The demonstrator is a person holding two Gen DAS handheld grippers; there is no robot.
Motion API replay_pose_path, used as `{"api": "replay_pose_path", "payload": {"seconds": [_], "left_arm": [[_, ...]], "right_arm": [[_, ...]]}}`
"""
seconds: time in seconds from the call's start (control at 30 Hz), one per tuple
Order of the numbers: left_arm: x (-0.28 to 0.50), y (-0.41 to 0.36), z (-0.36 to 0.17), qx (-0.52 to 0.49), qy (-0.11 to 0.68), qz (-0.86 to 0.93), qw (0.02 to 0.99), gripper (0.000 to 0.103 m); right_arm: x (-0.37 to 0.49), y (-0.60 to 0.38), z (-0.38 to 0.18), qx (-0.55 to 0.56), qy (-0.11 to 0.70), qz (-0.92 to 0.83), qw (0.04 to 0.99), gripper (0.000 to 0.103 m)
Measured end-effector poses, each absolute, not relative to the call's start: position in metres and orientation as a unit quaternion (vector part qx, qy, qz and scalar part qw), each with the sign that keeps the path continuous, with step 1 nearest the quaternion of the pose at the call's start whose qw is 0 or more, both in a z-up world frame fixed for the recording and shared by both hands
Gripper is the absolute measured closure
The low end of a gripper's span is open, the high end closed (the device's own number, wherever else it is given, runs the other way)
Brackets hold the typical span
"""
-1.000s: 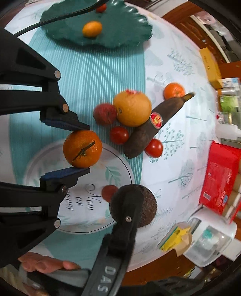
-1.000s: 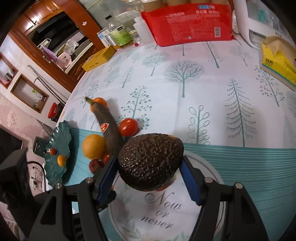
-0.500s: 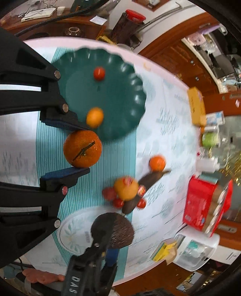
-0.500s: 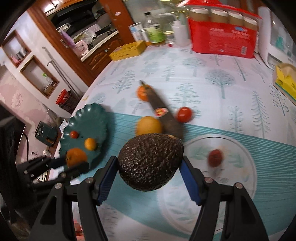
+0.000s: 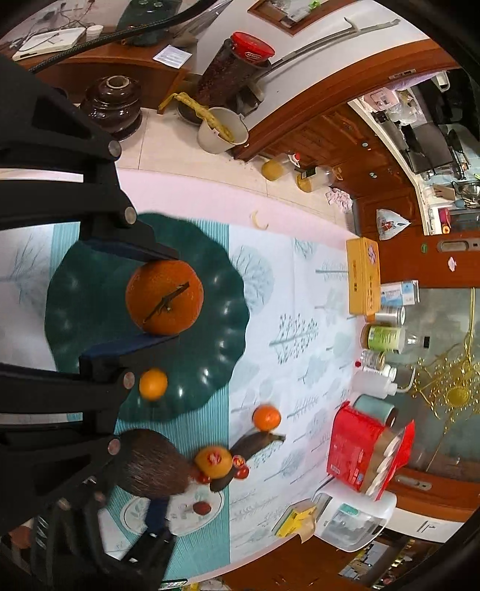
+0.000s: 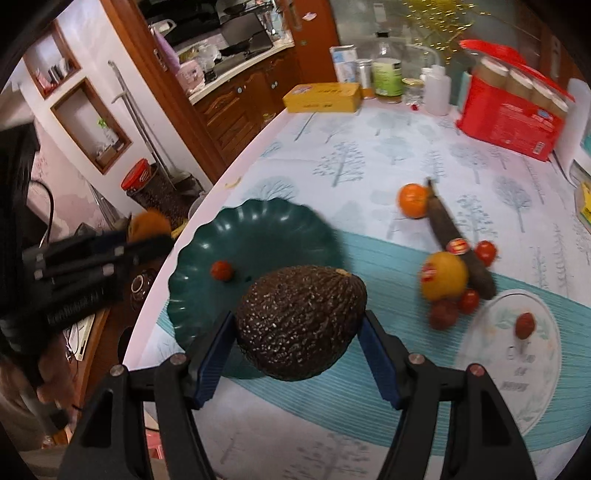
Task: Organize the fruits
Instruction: 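Carry the tangerine and avocado onto the green plate and release both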
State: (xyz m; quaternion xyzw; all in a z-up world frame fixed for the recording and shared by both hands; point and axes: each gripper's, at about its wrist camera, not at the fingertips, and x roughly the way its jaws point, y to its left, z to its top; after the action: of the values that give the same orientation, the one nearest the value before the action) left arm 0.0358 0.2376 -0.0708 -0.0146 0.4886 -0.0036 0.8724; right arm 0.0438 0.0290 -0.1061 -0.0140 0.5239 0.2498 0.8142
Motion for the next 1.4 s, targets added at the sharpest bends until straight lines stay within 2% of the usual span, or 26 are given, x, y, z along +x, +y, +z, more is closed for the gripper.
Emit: {"api": "replay_pose_path", "payload": {"seconds": [0.4, 0.67, 1.23, 1.33, 1.4], "left_arm": [[0.072, 0.270, -0.121, -0.013, 0.533, -0.041, 0.845, 0.067], [0.104, 0.271, -0.154, -0.026, 0.553, -0.054, 0.831, 0.067], [0.127, 0.245, -0.189, -0.013, 0.583, -0.077, 0.808, 0.066], [0.124, 0.244, -0.188, -0.011, 0.584, -0.077, 0.808, 0.060], [0.121, 0.243, -0.185, -0.008, 0.579, -0.074, 0.812, 0.048]], "right_arm": [[0.043, 0.102, -0.166, -0.061, 0.595, 0.256, 0.759, 0.035], [0.048, 0.120, -0.185, -0.081, 0.614, 0.263, 0.740, 0.034], [0.047, 0.111, -0.182, -0.065, 0.605, 0.275, 0.745, 0.034], [0.046, 0.109, -0.173, -0.060, 0.589, 0.277, 0.757, 0.033], [0.045, 0.109, -0.168, -0.060, 0.581, 0.277, 0.763, 0.033]]}}
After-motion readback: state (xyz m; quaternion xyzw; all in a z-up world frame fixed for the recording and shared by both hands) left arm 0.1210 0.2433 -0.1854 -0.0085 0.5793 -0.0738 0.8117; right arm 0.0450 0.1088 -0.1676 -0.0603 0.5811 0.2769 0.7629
